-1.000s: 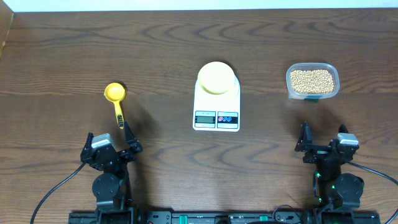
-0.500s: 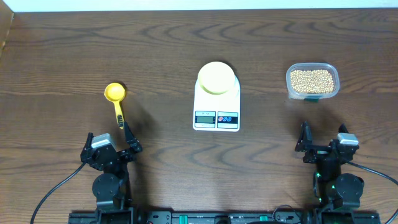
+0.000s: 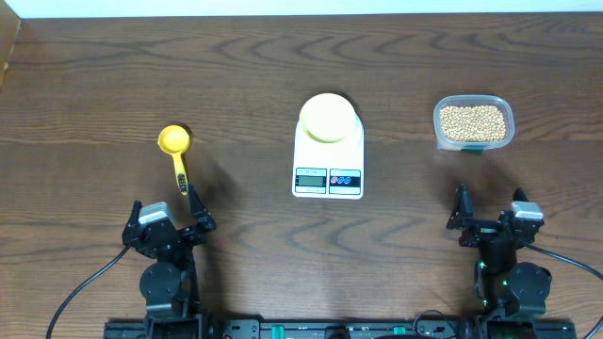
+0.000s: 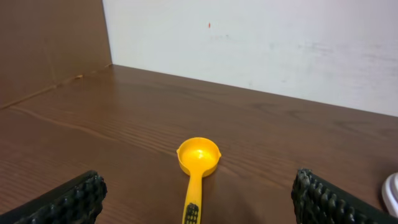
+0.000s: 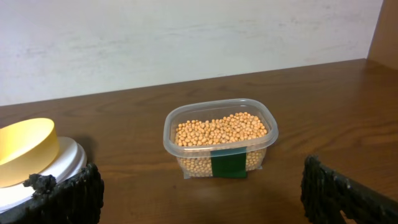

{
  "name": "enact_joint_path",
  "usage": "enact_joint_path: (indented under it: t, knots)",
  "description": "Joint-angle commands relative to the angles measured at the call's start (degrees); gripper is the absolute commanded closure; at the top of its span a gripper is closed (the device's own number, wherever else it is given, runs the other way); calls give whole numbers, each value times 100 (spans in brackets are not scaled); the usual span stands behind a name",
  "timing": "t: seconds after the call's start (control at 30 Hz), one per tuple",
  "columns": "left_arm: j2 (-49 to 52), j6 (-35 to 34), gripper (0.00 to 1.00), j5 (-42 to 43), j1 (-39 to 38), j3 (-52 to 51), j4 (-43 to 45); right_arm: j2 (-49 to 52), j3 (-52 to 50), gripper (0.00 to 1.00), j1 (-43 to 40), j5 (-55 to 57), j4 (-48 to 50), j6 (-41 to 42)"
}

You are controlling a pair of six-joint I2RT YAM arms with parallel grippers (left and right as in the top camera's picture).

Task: Scoop item into bowl and weigh 50g on scale
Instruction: 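Move the left gripper down over the yellow scoop's cup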

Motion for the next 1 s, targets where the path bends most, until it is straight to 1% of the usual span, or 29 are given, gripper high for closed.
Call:
enact_joint_path:
  t: [0.0,0.1,0.2,0.3,0.43,0.53,0.57,0.6,0.63,0.67,0.73,0.87,0.9,0.97]
  knots:
    - [83,-9,2,164,24,70,-302,-28,-9,1,33,-13,-22,-35]
    - [352,-11,2,186,24,315,-299,-28,-7,1,33,-13,-22,-35]
    - [815,-11,3,192,24,704,-299,-28,-9,1,33,-13,-22,-35]
    - [1423,-9,2,372,24,1189,-302,-28,-7,1,33,-13,-22,-35]
    - [2544,-9,2,800,24,2044,-402,-28,-7,1,33,-13,-22,-35]
    - [3458,-13,2,966,24,2852,-763,-28,-9,1,33,-13,-22,-35]
    - [3901,-28,3,1056,24,3311,-1038,-28,-9,1,33,-13,-22,-35]
    - [4100,-28,2,1108,26,3526,-1176,-28,-9,1,33,-13,-22,-35]
    - [4485,-31,2,1231,26,3974,-1467,-28,-9,1,33,-13,-22,-35]
    - [4627,-31,2,1274,26,4146,-1582,-28,-7,1,33,-13,-22,-35]
    - [5184,-33,2,1508,26,4892,-2153,-28,-9,1,33,-13,-22,-35]
    - [6284,-35,2,1563,28,6439,-3521,-28,-7,1,33,-13,-22,-35]
    - [6430,-35,2,1563,28,6651,-3711,-28,-9,1,33,-13,-22,-35]
    - [7025,-31,2,1797,28,7534,-4522,-28,-7,1,33,-13,-22,-35]
